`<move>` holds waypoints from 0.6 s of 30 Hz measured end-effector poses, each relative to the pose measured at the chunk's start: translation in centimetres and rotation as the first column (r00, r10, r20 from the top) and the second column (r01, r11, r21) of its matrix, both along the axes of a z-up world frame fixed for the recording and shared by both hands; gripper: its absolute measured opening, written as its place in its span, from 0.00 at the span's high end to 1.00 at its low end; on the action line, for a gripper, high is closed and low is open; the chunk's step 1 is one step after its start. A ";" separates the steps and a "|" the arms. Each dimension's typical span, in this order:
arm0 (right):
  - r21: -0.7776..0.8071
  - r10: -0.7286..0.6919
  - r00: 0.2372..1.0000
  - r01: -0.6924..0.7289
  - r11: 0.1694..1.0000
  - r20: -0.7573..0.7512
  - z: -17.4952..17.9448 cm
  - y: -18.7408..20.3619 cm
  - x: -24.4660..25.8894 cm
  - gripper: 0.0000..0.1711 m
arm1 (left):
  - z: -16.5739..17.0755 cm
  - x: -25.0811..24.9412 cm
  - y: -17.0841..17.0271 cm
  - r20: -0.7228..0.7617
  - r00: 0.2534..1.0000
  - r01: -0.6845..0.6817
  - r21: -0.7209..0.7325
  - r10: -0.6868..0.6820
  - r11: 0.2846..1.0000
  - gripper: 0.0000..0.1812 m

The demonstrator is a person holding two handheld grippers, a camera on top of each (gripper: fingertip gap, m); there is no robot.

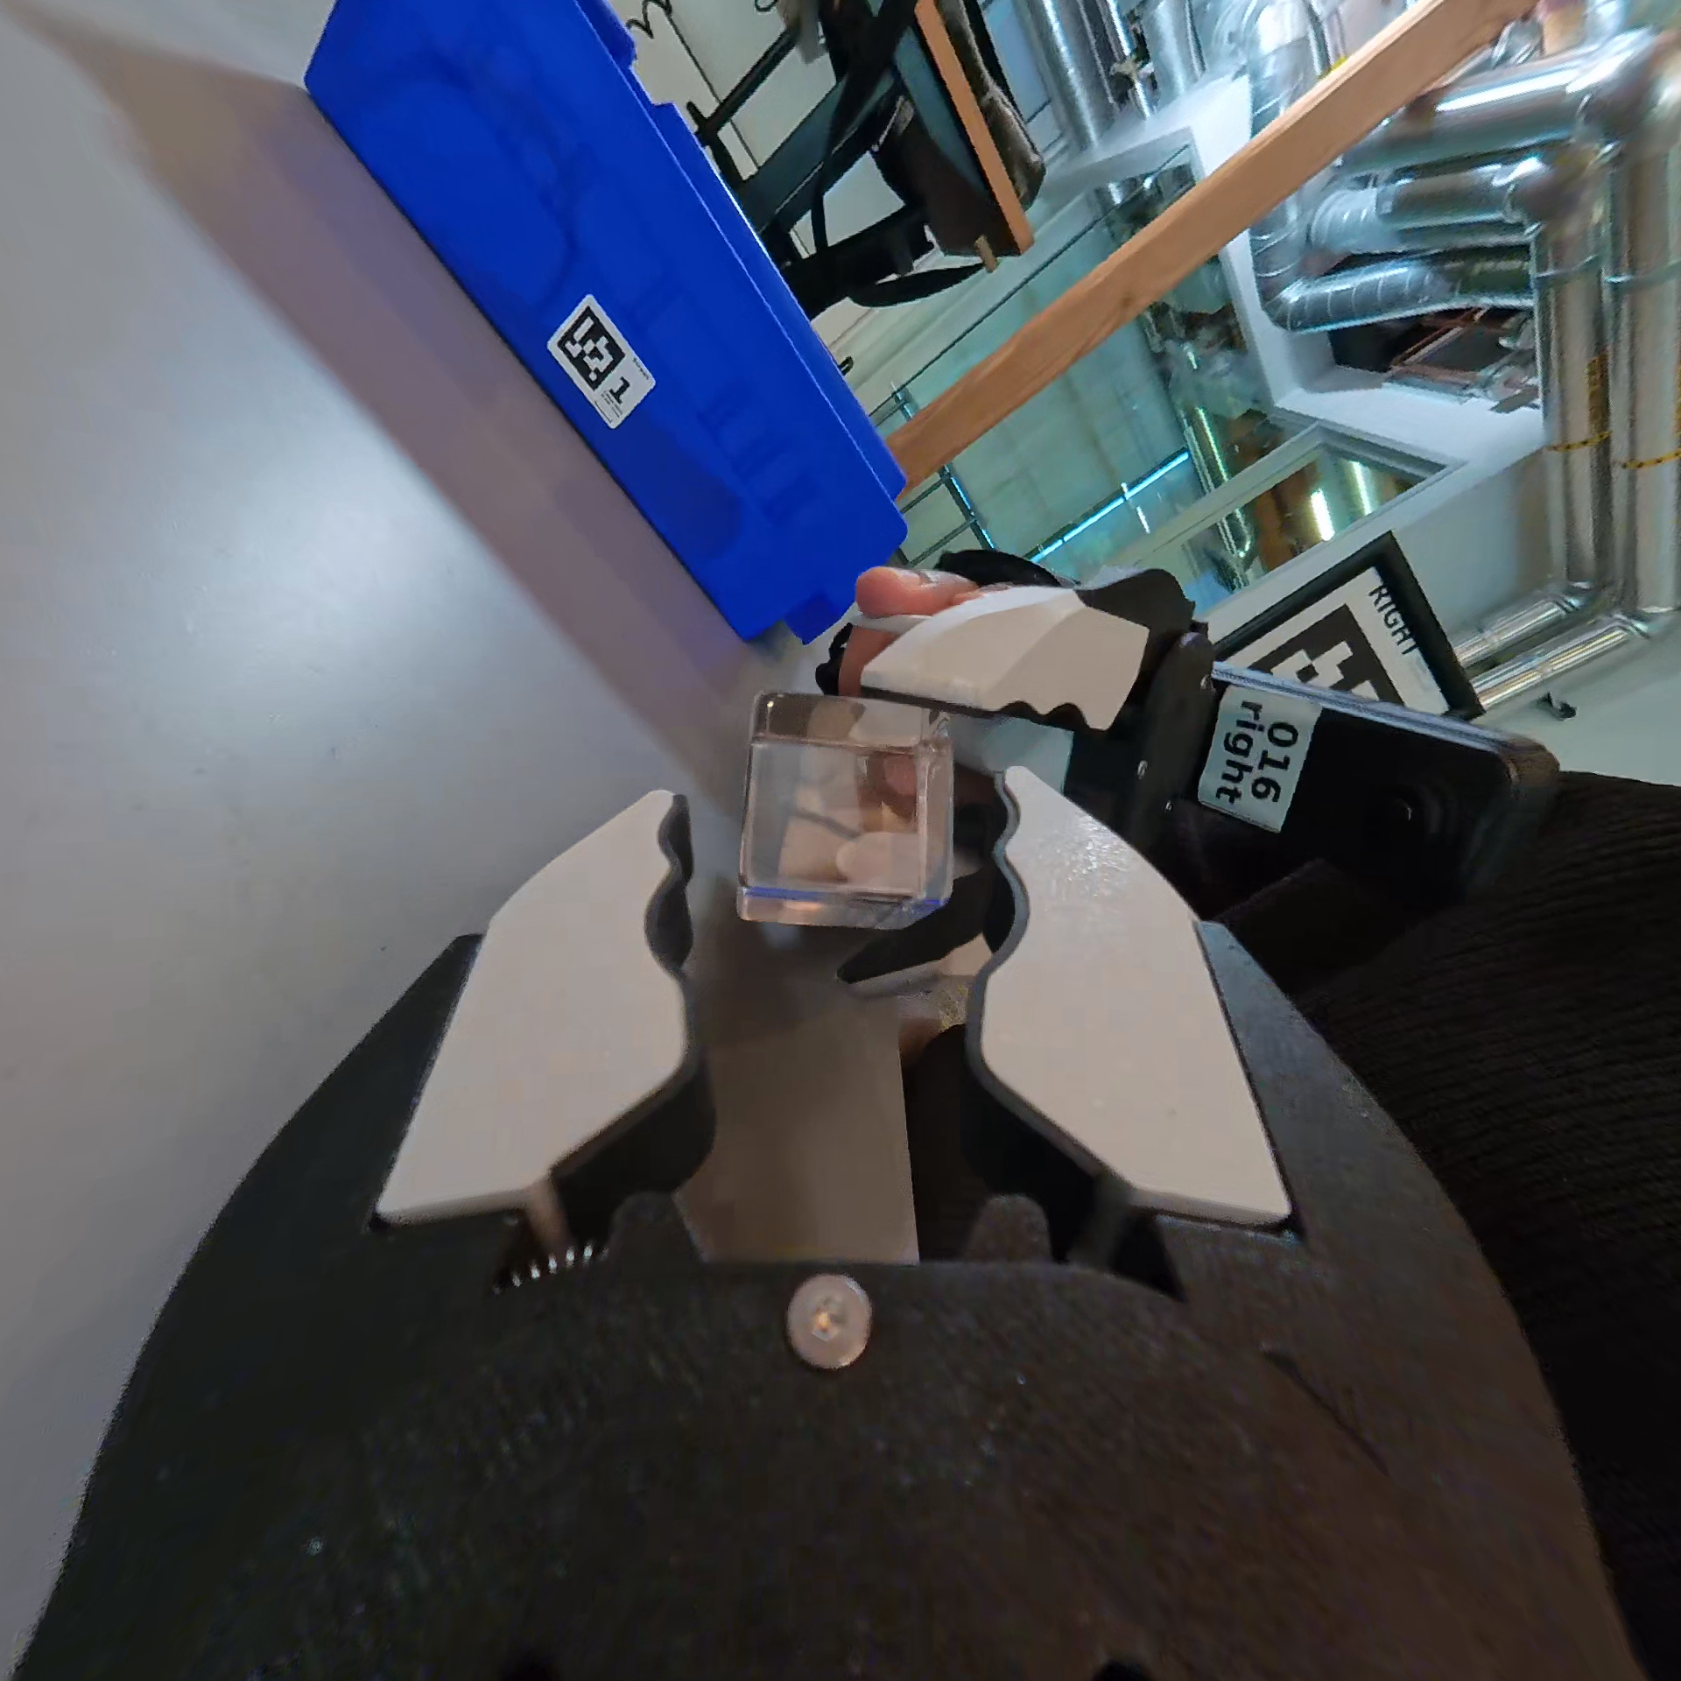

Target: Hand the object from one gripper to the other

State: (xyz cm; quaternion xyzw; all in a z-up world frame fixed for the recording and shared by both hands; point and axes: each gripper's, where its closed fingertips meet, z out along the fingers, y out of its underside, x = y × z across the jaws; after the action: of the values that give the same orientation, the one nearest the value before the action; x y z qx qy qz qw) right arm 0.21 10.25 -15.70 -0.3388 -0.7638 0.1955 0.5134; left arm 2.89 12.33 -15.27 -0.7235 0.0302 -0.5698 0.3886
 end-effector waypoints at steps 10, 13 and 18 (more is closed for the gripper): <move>-0.024 0.005 0.999 -0.007 1.000 -0.049 0.2 0.3 -0.2 0.65 | 0.0 -0.1 0.1 -0.029 1.000 -0.011 0.019 0.012 1.000 0.73; -0.060 0.000 0.993 -0.007 0.998 -0.117 0.8 0.7 -0.4 0.62 | 0.5 -0.5 0.5 0.033 0.998 -0.049 0.017 0.049 0.999 0.73; -0.328 -0.011 0.979 -0.057 0.943 -0.203 2.7 1.2 -0.3 0.49 | 1.6 -1.0 0.6 0.130 0.989 -0.068 0.036 0.063 0.997 0.74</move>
State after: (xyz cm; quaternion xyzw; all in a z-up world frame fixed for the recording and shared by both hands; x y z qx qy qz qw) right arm -0.10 11.41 -13.01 -0.3898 -0.6678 0.3609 0.5214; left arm 1.94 12.93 -13.63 -0.6777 -0.0072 -0.6016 0.4229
